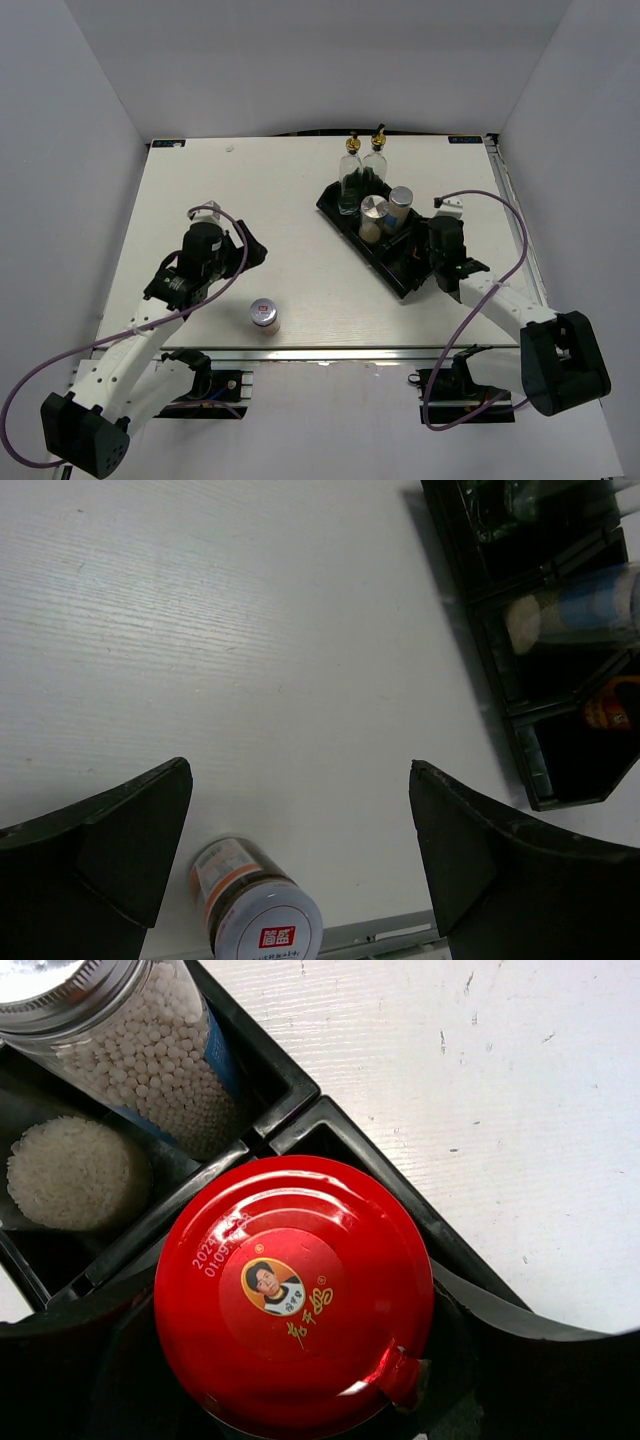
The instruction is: Organize the condiment bottles
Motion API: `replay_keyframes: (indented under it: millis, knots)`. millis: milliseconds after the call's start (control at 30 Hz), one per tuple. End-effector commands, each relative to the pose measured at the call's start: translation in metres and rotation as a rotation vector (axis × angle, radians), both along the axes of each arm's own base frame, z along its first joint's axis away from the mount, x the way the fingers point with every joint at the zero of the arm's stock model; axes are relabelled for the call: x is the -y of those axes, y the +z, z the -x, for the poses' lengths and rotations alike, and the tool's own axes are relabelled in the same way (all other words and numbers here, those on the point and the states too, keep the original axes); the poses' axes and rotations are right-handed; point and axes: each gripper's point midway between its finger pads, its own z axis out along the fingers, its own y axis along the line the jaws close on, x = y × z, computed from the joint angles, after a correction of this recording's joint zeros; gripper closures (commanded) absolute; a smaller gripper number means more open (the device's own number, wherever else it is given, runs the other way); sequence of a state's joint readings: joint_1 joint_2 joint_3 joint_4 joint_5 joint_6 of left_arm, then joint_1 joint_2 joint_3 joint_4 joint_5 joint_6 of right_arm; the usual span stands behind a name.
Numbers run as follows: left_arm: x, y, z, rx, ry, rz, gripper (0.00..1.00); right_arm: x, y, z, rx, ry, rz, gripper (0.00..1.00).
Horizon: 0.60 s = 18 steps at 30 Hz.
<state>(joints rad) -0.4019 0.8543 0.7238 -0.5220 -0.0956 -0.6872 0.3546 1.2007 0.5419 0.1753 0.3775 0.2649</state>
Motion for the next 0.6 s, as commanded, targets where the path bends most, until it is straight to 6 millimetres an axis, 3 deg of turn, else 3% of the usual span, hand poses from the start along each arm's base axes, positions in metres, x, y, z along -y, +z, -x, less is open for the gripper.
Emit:
replay_keyframes:
  millis: [0,233,400,567]
  knots:
    - [0.002,-0.01,0.015,-0.043,-0.058,-0.024,0.02,-0.002,0.04,-0.026,0.153,-0.037,-0.041,0.27]
    - [0.006,-0.015,0.022,-0.069,-0.109,-0.037,0.02,0.004,0.042,-0.026,0.149,-0.064,-0.019,0.2]
    - [0.017,-0.013,0.028,-0.087,-0.177,-0.015,0.02,0.001,0.039,-0.026,0.136,-0.049,-0.019,0.2]
    - [0.02,-0.023,0.039,-0.159,-0.235,-0.036,0.02,0.003,0.041,-0.024,0.128,-0.055,-0.011,0.19]
